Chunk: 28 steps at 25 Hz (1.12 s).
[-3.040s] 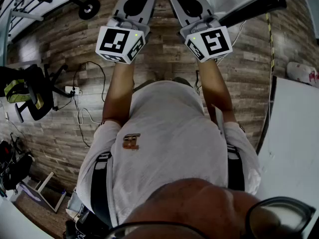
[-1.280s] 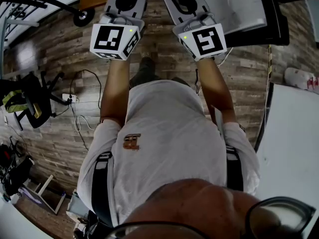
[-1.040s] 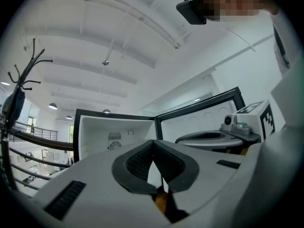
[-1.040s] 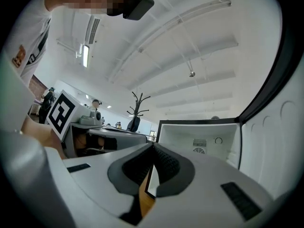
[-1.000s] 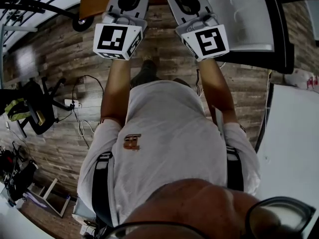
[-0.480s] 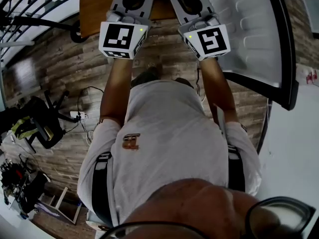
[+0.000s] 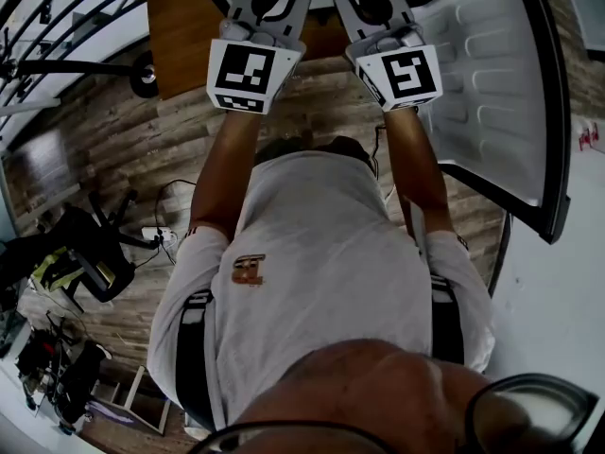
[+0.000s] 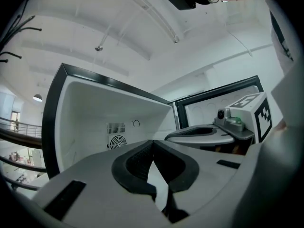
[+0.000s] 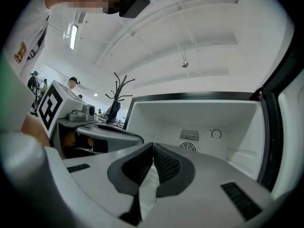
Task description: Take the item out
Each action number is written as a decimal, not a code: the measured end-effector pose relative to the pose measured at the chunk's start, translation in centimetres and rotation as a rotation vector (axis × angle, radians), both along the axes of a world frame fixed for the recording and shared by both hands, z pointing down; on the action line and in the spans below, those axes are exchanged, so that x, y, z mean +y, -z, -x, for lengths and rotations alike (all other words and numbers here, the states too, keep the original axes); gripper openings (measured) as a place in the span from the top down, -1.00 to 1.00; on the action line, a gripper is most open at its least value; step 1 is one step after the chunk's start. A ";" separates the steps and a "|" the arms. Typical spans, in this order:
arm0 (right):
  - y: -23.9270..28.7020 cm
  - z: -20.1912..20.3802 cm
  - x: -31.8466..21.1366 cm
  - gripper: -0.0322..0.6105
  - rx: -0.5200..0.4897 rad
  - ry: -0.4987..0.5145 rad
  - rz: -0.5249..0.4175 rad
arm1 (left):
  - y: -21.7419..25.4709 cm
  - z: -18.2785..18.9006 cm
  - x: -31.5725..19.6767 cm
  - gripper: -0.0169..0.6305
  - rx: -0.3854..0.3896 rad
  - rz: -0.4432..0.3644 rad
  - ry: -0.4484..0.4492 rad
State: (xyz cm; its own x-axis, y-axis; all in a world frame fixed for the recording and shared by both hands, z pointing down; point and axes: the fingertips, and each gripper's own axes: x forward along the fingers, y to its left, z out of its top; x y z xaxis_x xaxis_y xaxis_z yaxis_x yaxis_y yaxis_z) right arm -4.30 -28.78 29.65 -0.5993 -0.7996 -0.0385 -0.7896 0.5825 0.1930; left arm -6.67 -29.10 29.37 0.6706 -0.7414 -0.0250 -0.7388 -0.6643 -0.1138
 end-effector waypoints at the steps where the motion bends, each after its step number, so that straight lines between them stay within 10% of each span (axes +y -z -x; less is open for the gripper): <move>1: -0.1 0.1 -0.9 0.79 0.000 -0.008 0.002 | -0.2 0.2 -0.9 0.89 0.001 0.006 -0.001; 16: -0.4 -0.3 -5.7 0.79 -0.021 -0.081 0.049 | -1.8 0.9 -6.0 0.89 0.064 0.091 0.020; 28: -2.8 -4.4 -7.5 0.79 -0.395 -0.117 0.295 | -4.2 1.6 -7.2 0.62 0.603 0.455 0.116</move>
